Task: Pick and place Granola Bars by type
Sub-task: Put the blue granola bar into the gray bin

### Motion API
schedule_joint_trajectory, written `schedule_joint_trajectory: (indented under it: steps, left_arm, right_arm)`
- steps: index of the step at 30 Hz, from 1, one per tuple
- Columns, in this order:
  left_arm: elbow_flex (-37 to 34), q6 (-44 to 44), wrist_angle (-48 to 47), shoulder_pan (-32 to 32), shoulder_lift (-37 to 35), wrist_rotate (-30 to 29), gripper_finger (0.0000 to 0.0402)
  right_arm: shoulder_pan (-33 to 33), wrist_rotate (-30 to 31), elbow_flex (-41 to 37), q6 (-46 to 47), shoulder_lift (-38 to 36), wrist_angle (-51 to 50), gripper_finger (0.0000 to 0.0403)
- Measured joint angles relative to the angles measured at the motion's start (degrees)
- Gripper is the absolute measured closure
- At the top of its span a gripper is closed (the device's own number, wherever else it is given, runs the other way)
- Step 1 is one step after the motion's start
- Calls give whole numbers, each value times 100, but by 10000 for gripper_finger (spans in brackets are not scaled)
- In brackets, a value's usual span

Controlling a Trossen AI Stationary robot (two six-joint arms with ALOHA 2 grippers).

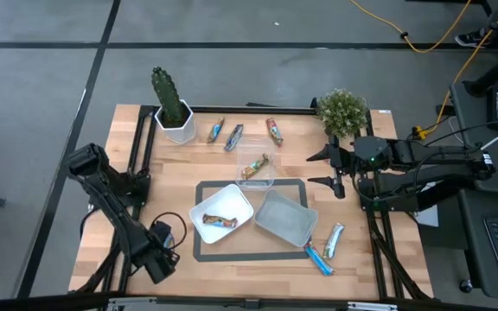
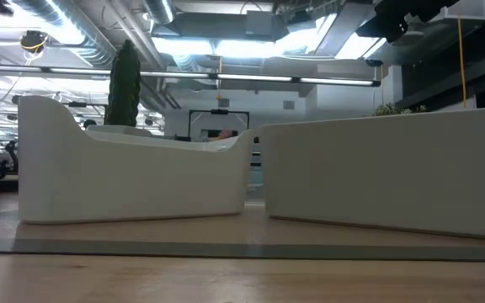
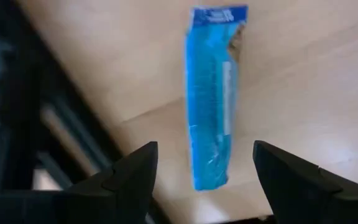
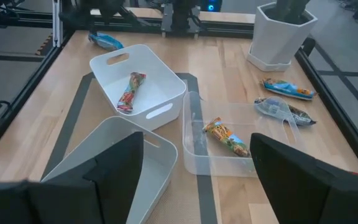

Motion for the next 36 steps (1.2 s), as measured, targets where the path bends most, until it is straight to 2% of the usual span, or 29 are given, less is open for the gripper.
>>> schedule_joint_trajectory:
  steps: [5,9,11,13,18,19,22,25,27,29,33,36]
  left_arm:
    - [-629,-13,1313,-6,175,-17,146]
    - [-893,-14,1871,-1,302,-17,152]
    - [-898,-28,1909,-1,310,-26,173]
    - [-907,-73,1924,4,250,-37,210]
    - [-721,-68,1548,16,33,27,356]
    - [-616,-51,1461,26,-26,20,375]
    - [-219,-43,880,74,-194,-9,381]
    - [539,64,-44,118,-331,-251,379]
    - [1148,218,-788,147,-411,-757,382]
    - [1883,430,-1545,184,-451,-1562,385]
    - [3440,879,-2853,187,-482,-3784,383]
    - [4377,1620,-3245,201,-487,-5425,382]
  right_arm:
    - [2,0,0,7,0,-2,107]
    - [1,0,2,7,0,-3,107]
    - [2,0,0,8,0,-2,107]
    - [2,0,0,10,0,-4,107]
    - [0,0,0,2,0,-2,107]
    - [1,0,0,1,0,-2,107]
    - [2,-2,0,7,0,0,107]
    - [1,-18,0,178,0,29,107]
    - [2,-105,0,317,0,76,107]
    - [2,-155,0,350,0,143,107]
    - [2,-157,0,297,0,344,107]
    - [2,-157,0,298,0,570,107]
